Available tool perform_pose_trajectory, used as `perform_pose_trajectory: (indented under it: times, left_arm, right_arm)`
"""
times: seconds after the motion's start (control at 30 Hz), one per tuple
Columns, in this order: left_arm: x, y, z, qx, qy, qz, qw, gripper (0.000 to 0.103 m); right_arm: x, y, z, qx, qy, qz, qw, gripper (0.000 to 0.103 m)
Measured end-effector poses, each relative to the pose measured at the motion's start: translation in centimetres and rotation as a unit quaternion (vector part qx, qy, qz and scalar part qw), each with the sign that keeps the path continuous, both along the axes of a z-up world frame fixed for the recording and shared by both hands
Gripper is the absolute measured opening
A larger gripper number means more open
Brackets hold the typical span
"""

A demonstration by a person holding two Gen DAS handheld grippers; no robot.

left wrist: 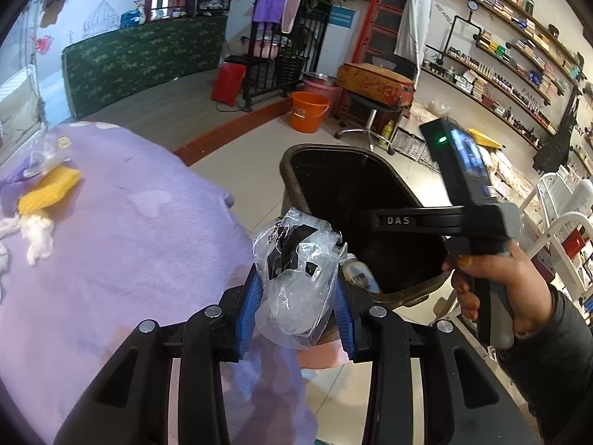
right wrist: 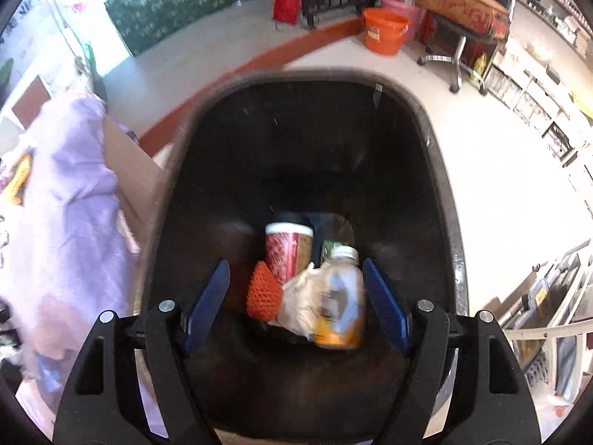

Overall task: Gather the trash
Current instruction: 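Open the right gripper to drop the bottle into the bin, then lower the clear plastic bag into the bin and open the left gripper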

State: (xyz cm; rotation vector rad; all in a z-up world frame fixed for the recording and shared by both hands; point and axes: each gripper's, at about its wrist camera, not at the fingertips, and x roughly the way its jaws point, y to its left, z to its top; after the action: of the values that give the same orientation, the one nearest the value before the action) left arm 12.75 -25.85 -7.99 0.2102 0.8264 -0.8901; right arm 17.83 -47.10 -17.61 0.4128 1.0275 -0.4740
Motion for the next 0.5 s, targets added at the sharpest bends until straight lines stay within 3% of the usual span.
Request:
perform_pose_trajectory:
  times: [0.27, 0.5]
  left_arm:
    - [0.0, -2.6, 0.0, -0.001, 0.004, -0.028, 0.9996, 0.036]
    - [-0.6, -6.0, -0.8, 0.012, 0.006, -0.058, 0.9982, 0.036]
  right_arm:
    - [-3.2, 1.5, 4.6, -0.076, -0.086, -0.007, 0.993, 0.084]
    - [-6.7, 1.1, 8.4, -0.114, -0.153, -0.058, 0.980, 0.086]
